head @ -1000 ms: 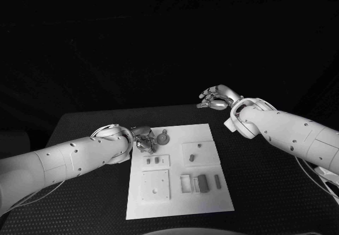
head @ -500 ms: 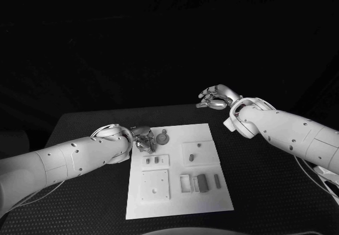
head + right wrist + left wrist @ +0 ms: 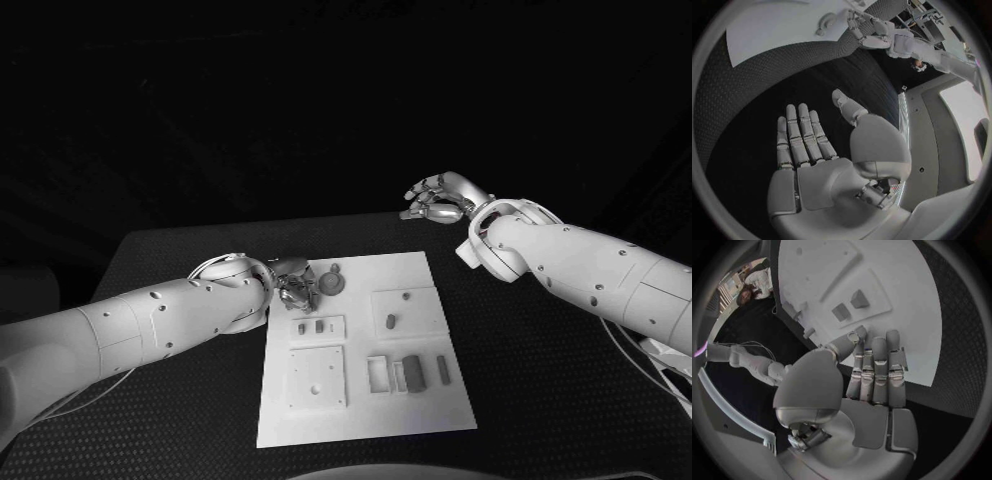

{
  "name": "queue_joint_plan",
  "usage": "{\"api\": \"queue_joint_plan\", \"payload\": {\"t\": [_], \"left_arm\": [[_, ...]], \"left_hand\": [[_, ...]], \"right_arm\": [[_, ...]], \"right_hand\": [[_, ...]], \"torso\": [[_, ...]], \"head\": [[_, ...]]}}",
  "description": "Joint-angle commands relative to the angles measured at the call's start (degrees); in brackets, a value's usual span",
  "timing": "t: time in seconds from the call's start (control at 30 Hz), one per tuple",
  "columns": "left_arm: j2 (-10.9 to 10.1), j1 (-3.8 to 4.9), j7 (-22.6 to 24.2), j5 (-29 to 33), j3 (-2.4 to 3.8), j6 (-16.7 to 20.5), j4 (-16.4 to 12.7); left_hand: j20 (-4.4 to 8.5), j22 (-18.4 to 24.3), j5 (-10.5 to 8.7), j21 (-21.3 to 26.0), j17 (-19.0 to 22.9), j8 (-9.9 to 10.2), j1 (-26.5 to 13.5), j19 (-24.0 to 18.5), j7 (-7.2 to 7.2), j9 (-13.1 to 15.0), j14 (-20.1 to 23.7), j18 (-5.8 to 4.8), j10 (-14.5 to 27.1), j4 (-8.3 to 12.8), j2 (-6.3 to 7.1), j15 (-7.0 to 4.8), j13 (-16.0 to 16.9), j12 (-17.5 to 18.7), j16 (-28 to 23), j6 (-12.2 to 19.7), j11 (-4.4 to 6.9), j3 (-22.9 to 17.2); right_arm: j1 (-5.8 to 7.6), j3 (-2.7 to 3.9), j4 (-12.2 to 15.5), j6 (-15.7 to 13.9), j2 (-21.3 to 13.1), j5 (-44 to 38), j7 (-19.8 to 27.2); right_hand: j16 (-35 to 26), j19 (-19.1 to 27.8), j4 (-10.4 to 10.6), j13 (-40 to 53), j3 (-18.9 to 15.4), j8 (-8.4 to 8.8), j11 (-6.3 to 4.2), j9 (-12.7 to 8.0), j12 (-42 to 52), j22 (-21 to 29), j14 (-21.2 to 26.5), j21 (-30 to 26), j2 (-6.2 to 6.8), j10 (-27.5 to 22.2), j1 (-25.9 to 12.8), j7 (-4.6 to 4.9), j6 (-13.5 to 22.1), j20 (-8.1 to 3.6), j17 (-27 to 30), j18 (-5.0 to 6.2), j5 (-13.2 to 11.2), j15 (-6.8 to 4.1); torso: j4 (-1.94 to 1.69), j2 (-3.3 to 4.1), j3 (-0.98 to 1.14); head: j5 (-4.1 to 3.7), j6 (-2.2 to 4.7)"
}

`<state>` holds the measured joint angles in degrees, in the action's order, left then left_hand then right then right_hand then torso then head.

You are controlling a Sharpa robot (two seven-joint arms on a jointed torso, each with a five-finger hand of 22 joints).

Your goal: Assemble the parts on the task board

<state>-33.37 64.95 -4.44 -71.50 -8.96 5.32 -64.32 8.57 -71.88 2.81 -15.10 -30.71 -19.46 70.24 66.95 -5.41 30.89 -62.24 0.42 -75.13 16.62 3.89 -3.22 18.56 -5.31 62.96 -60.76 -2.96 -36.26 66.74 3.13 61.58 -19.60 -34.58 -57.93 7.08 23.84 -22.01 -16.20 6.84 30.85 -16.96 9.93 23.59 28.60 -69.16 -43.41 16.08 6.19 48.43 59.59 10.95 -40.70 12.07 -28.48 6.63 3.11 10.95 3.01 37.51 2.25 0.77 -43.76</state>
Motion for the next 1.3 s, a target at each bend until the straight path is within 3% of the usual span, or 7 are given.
{"api": "queue_joint_plan", "payload": {"t": [0.03,0.4,0.67,0.73,0.8,0.9,1.3], "left_arm": [[0.61,-0.31,-0.5,-0.41,-0.37,-0.2,0.19],[0.84,-0.4,-1.91,-0.88,-0.68,-3.63,0.87],[0.74,-0.4,-1.52,-0.56,-0.84,-3.32,0.75],[0.64,-0.4,-1.51,0.05,-0.84,-3.33,0.71],[0.56,-0.4,-1.3,0.93,-0.84,-2.91,0.68],[0.53,-0.4,-1.25,1.01,-0.84,-2.81,0.69],[0.19,-0.39,-1.58,1.03,-0.84,-3.73,0.79]], "left_hand": [[0.17,-0.08,0.17,0.17,-0.09,-0.09,0.23,0.21,-0.26,0.1,-0.33,0.97,-0.21,-0.1,-0.65,0.04,-0.19,-0.06,0.27,-0.2,-0.02,-0.08],[0.09,-0.16,0.15,0.4,-0.22,0.09,0.03,0.03,-0.41,0.19,-0.06,0.9,0.04,-0.14,-0.81,0.15,-0.22,0.24,0.19,0.14,-0.15,0.02],[-0.05,-0.28,0.15,0.77,-0.4,0.42,-0.25,-0.35,-0.7,0.24,0.49,0.84,0.52,-0.14,-0.57,0.36,-0.27,0.68,0.05,0.73,-0.37,0.22],[-0.13,-0.38,0.15,0.94,-0.56,1.34,-0.15,-0.46,-1.38,-0.06,0.75,0.88,0.67,-0.12,-0.11,0.44,-0.26,0.85,0.05,2.34,-0.45,0.29],[-0.22,-0.58,0.13,1.09,-0.79,3.77,-0.28,-0.44,-2.48,-1.21,0.91,0.87,0.71,-0.19,0.43,0.51,-0.2,0.96,0.12,6.62,-0.52,0.52],[-0.3,-0.78,0.12,1.31,-1.03,5.48,-0.32,-0.5,-2.02,-2.13,1.09,0.9,0.85,-0.19,0.85,0.58,-0.15,1.1,0.14,9.93,-0.59,0.84],[-0.4,-1.0,0.1,1.56,-1.27,6.23,-0.44,-0.52,-2.31,-2.57,1.27,0.94,1.21,-0.24,1.22,0.71,-0.16,1.27,0.14,11.62,-0.74,1.18]], "right_arm": [[-0.02,0.01,0.09,0.62,0.08,-0.13,0.56],[-0.02,0.01,0.08,0.67,0.06,-0.13,0.54],[-0.02,0.01,0.07,0.62,0.01,-0.13,0.53],[-0.02,0.01,0.1,0.63,0.01,-0.13,0.53],[-0.02,0.01,0.06,0.48,0.02,-0.13,0.54],[-0.02,0.01,0.04,0.37,0.02,-0.13,0.57],[-0.02,0.01,0.06,0.47,-0.03,-0.14,0.54]], "right_hand": [[-0.37,-0.26,0.26,-0.09,0.03,-0.13,0.27,-0.09,0.39,-0.06,-0.13,-0.28,0.23,0.02,-0.57,2.51,0.44,-0.16,-0.06,-0.97,-0.25,0.22],[-0.41,-0.27,0.27,-0.12,0.03,-0.14,0.27,-0.11,0.41,-0.11,-0.13,-0.34,0.23,0.02,-0.58,2.52,0.44,-0.16,-0.1,-0.96,-0.25,0.22],[-0.43,-0.28,0.27,-0.14,0.03,-0.15,0.27,-0.12,0.42,-0.14,-0.13,-0.37,0.23,0.02,-0.58,2.52,0.45,-0.16,-0.12,-0.96,-0.25,0.23],[-0.43,-0.28,0.27,-0.14,0.03,-0.15,0.27,-0.12,0.42,-0.14,-0.13,-0.37,0.24,0.02,-0.58,2.52,0.45,-0.16,-0.13,-0.96,-0.25,0.23],[-0.44,-0.28,0.27,-0.14,0.03,-0.15,0.27,-0.12,0.42,-0.15,-0.13,-0.38,0.24,0.02,-0.58,2.52,0.45,-0.16,-0.13,-0.96,-0.25,0.23],[-0.46,-0.28,0.26,-0.16,0.03,-0.14,0.28,-0.13,0.42,-0.17,-0.12,-0.4,0.26,0.0,-0.58,2.52,0.47,-0.16,-0.14,-0.96,-0.25,0.23],[-0.5,-0.3,0.24,-0.19,0.04,-0.14,0.29,-0.15,0.41,-0.21,-0.1,-0.44,0.29,-0.04,-0.55,2.53,0.5,-0.16,-0.17,-0.96,-0.25,0.24]], "torso": [[0.04,0.02,0.0],[0.04,-0.02,0.09],[-0.01,-0.01,0.01],[-0.01,0.01,0.01],[0.02,0.02,0.01],[0.01,0.01,-0.02],[0.02,-0.01,0.0]], "head": [[-0.01,0.02],[-0.09,-0.07],[-0.17,-0.06],[-0.21,-0.09],[-0.21,-0.06],[-0.22,-0.03],[-0.2,0.05]]}}
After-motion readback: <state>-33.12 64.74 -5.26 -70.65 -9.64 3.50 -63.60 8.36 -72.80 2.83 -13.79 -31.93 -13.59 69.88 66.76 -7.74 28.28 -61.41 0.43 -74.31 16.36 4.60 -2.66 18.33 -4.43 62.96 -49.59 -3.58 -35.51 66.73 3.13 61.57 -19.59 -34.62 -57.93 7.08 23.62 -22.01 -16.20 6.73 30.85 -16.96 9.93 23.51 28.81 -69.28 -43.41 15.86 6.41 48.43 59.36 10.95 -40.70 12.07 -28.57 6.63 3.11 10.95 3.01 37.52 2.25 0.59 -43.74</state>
